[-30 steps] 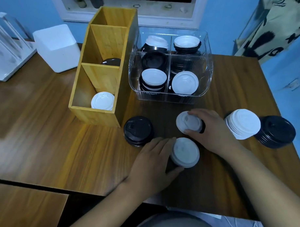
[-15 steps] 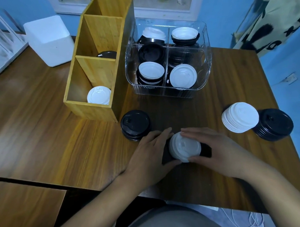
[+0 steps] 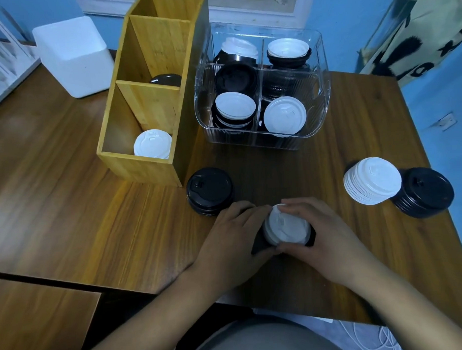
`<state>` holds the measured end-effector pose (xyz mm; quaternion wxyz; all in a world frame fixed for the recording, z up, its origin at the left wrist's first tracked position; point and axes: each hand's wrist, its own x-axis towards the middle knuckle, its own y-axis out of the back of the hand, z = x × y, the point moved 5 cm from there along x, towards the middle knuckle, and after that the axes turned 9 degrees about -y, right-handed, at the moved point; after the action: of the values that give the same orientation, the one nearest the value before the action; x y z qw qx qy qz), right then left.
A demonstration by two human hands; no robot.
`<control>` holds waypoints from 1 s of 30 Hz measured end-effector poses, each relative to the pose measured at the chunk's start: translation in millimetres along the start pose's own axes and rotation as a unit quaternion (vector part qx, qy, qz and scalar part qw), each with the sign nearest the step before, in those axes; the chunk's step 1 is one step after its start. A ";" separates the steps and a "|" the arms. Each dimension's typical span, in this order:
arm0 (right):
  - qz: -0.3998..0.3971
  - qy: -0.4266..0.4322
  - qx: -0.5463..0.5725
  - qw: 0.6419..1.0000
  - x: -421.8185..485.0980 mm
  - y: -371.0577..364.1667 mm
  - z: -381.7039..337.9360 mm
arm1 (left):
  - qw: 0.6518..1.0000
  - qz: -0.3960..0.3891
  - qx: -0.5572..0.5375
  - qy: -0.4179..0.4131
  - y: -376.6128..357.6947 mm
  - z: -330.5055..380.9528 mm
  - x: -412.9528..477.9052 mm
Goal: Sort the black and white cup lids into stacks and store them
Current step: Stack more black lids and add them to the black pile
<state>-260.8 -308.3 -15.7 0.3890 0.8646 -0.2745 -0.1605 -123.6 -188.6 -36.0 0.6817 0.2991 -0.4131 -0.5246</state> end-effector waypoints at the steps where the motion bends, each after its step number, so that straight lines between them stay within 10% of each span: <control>1: 0.006 0.002 0.010 1.000 0.0 0.1 -0.3 | 1.000 -0.001 0.000 0.001 -0.4 -0.6 -0.1; 30: 0.059 -0.031 -0.010 0.998 18.7 -14.9 -10.7 | 1.000 0.001 -0.021 0.006 21.9 -1.4 -21.0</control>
<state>-235.4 -305.1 -21.3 0.3976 0.8378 -0.3352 -0.1664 -114.4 -162.5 -23.5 0.6909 0.2873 -0.3981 -0.5307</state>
